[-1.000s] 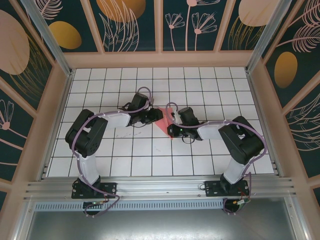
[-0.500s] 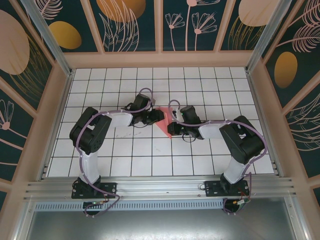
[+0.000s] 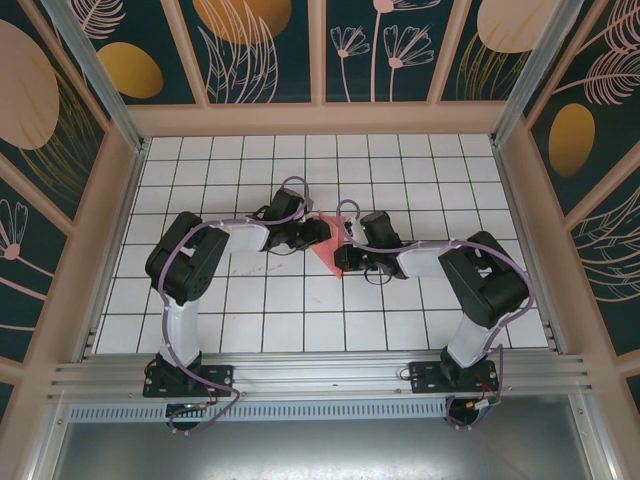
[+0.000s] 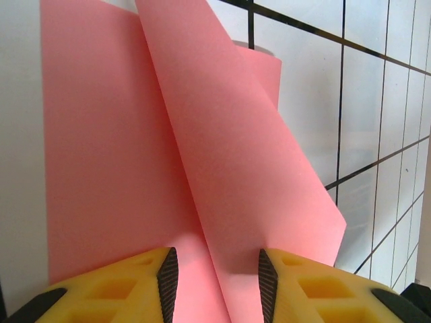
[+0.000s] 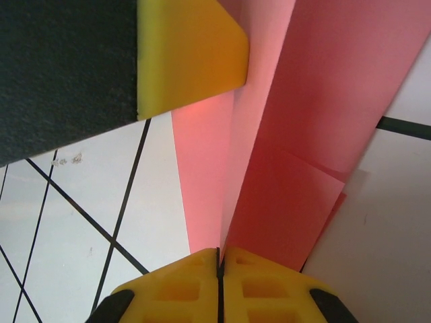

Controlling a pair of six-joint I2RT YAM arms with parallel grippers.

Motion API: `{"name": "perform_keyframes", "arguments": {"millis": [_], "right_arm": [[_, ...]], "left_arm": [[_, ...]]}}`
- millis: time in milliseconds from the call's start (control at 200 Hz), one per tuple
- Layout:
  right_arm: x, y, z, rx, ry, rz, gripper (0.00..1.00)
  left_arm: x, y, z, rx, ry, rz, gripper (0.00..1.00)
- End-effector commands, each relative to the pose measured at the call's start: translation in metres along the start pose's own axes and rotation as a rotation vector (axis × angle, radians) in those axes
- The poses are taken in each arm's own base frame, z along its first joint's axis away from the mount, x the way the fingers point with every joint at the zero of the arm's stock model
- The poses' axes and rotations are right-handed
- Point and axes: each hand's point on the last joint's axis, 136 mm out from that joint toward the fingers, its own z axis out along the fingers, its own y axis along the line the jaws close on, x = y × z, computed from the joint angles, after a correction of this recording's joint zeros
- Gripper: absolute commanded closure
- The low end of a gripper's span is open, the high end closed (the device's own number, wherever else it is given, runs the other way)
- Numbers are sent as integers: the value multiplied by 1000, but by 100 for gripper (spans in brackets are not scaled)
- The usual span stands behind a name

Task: Fold a paper plane with a square sheet of paper (fold left side to right side)
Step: Fourth fold the wing at the center of the table.

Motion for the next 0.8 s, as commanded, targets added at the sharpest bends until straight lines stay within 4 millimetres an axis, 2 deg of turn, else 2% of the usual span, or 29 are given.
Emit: {"name": "perform_keyframes", "arguments": {"millis": [0,475,701,716,796], "right_arm": [[1,0,4,-29,6,17,91],[-7,3,-1,-54,-12,24,84],[-16,21,-13,-116,-36,10,74],[-22,13,-17,-108,-52,25,73],[-30,13,-26,-121,-74,32,67]], "left_arm": [[0,3,7,-26,11,-3,60],[8,33,11,-158,31,0,60],[7,36,11,-173,30,4,60],[7,36,10,-172,29,4,60],[7,35,10,-171,28,5,60]]}}
